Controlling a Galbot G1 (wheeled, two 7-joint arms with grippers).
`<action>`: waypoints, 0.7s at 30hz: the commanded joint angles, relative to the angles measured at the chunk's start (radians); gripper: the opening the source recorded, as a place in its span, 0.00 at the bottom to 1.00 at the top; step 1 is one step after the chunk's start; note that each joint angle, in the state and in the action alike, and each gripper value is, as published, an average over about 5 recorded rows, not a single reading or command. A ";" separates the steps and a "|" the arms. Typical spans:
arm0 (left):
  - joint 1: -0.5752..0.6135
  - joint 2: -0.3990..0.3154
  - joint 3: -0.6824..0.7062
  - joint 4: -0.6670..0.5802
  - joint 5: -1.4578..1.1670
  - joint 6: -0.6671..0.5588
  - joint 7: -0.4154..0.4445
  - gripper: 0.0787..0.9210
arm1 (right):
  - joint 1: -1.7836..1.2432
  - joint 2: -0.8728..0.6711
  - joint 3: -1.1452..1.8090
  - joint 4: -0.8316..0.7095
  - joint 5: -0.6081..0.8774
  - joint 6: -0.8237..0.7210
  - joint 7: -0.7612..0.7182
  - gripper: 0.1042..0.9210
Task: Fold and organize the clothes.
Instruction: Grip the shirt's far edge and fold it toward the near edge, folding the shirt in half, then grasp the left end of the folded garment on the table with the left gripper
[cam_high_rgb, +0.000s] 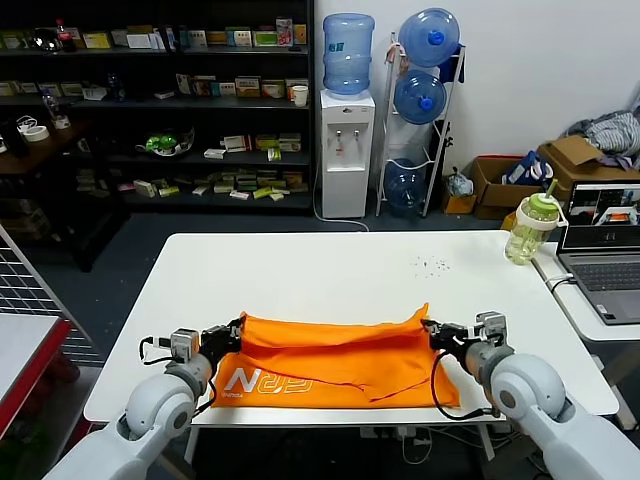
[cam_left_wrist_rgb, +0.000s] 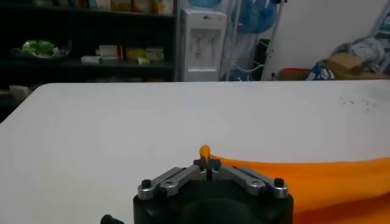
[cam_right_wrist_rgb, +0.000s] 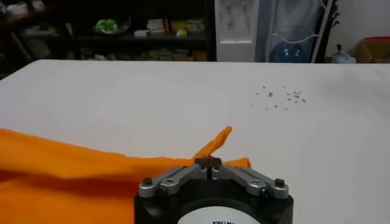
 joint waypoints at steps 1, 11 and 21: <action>0.065 0.012 -0.011 -0.061 0.032 0.009 -0.032 0.03 | -0.146 -0.036 0.076 0.112 -0.001 -0.015 -0.021 0.11; 0.093 0.009 -0.021 -0.057 0.065 0.011 -0.049 0.33 | -0.195 -0.032 0.128 0.130 -0.015 -0.009 -0.027 0.46; 0.111 -0.036 -0.029 0.041 0.080 0.004 -0.047 0.67 | -0.241 -0.009 0.169 0.132 -0.033 -0.002 -0.036 0.79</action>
